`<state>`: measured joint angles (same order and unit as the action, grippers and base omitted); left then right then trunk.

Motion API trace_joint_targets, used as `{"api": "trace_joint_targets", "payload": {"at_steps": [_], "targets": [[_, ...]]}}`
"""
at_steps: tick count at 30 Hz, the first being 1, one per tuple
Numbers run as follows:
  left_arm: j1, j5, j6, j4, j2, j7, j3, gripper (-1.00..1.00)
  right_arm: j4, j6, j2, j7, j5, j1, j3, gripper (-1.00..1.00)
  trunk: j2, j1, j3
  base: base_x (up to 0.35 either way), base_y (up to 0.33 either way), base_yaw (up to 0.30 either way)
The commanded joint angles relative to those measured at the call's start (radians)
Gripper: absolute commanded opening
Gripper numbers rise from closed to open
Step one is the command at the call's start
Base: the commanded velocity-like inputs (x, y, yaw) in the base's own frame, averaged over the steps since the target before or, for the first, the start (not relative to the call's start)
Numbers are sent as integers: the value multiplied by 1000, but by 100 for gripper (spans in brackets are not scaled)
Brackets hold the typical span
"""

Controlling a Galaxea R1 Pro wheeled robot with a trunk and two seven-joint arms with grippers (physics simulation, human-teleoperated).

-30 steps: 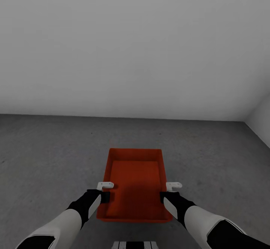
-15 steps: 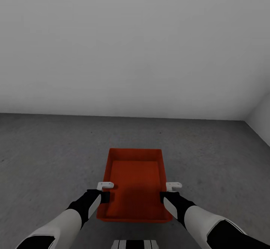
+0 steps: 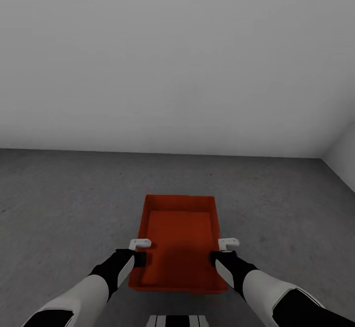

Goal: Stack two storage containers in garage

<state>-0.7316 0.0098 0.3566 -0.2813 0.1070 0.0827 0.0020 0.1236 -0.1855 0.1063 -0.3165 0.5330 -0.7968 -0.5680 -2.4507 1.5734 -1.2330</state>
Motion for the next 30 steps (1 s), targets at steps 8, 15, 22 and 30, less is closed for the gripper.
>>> {"api": "trace_joint_targets", "payload": {"at_steps": [8,15,22,30], "targets": [[0,13,13,-9,-4,8,6,100,2,-8,1,-3,4,0,-10,100,0,0,-1,0,0,0],[0,17,13,-9,-3,9,5,100,2,-7,1,-3,4,0,-10,100,0,0,-1,0,0,0],[0,18,12,-9,-3,9,5,100,2,-6,1,-3,4,0,-10,100,0,0,-1,0,0,0],[0,18,12,-9,-2,9,4,100,2,-6,1,-3,4,-1,-10,100,0,0,-1,0,0,0]]}}
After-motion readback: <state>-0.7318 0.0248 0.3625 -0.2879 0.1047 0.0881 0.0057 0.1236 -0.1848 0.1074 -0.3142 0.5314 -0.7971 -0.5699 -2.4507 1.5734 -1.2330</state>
